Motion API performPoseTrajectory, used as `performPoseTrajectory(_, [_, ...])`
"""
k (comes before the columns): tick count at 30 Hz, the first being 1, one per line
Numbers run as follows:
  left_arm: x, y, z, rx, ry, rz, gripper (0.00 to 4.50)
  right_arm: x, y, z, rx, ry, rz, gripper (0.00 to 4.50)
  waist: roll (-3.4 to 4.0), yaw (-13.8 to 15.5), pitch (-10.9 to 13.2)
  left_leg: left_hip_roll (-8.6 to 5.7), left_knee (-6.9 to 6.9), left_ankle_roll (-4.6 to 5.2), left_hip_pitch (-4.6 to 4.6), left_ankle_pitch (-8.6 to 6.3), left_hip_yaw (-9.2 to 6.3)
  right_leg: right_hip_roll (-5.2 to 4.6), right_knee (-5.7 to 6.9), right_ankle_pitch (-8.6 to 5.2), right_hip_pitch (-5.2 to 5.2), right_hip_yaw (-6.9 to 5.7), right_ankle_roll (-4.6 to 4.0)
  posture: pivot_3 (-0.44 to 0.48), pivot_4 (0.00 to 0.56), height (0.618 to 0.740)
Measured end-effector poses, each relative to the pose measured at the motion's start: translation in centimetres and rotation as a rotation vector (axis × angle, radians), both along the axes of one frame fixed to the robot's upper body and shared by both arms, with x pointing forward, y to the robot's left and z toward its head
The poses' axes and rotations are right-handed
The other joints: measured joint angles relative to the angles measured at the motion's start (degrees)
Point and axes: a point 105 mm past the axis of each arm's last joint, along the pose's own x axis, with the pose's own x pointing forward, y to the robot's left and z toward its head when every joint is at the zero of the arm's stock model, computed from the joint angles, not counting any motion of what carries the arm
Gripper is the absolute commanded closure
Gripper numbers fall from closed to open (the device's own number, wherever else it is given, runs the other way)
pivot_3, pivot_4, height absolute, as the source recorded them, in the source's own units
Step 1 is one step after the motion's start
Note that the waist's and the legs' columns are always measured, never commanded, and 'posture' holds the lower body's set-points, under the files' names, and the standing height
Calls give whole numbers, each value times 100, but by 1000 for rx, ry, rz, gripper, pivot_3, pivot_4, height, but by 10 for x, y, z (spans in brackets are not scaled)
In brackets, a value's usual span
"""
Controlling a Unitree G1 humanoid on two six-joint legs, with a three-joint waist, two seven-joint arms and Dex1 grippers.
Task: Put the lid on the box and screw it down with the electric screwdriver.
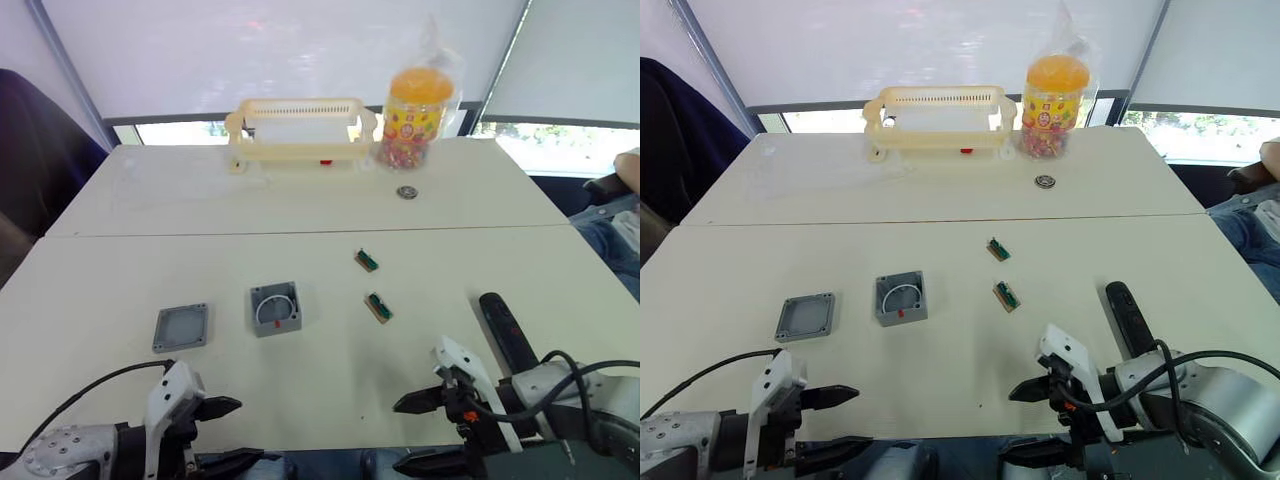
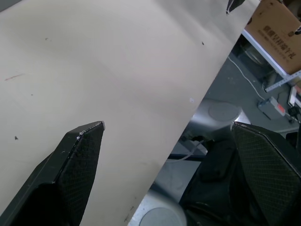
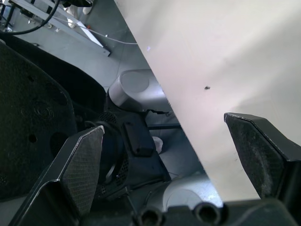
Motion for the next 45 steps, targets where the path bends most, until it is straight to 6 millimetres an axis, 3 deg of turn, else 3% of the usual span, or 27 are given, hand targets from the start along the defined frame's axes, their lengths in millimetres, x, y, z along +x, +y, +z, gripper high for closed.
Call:
performPoseTrajectory(13, [-1, 1, -1, 1, 6, 9, 68, 7, 4, 0, 1, -19, 4, 0, 0, 0, 0, 0, 0, 0, 1, 0, 1, 0, 0, 0, 0, 1, 0, 0, 150, 740])
performPoseTrajectory(19, [6, 2, 2, 0, -28, 34, 68, 17, 11, 12, 25, -69, 15, 0, 0, -2, 0, 2, 0, 0, 2, 0, 0, 3, 0, 1, 0, 2, -1, 0, 150, 740])
performPoseTrajectory(25, [20, 29, 5, 121, -63, 72, 68, 35, 15, 28, 41, -96, -24, 0, 1, -4, 1, 3, 0, 0, 0, 0, 0, 6, 2, 1, -5, 2, -2, 0, 150, 740])
performPoseTrajectory(29, [38, 53, 20, 318, -99, -5, 68, 46, 19, 59, 65, -122, -20, 0, -1, 7, 2, 3, 1, 0, -3, 1, -1, 7, 4, 4, -9, 1, -7, 0, 150, 740])
performPoseTrajectory(32, [68, 61, 59, 440, -193, -98, 68, 54, 26, 79, 68, -191, -15, 0, -4, 3, 3, 4, 1, 0, -17, 1, -2, 14, 1, 6, -18, -8, -9, 0, 150, 740])
performPoseTrajectory(34, [81, 56, 80, 453, -273, -136, 68, 56, 29, 81, 57, -219, -21, 0, 4, -19, 1, 2, -9, 2, -16, -1, 4, 10, -2, 8, -24, 4, -3, 0, 150, 740])
performPoseTrajectory(38, [111, 19, 109, 473, -420, -281, 68, 61, 38, 54, -69, -304, -32, 0, -5, -15, 4, -8, -8, -1, -42, 0, 10, 12, 6, 30, -51, 3, 36, 0, 150, 740])
performPoseTrajectory(40, [117, 7, 108, 492, -420, -337, 68, 64, 39, 45, -97, -325, -55, 0, -2, -38, 3, -9, -9, 0, -41, 0, 21, 11, 8, 32, -59, 23, 38, 0, 150, 740])
performPoseTrajectory(45, [121, -20, 81, 523, -332, -469, 68, 74, 46, 32, -104, -382, -130, 0, -8, -149, 7, -7, -5, 2, -40, 1, 22, 19, 16, 32, -60, 29, 38, 0, 150, 740])
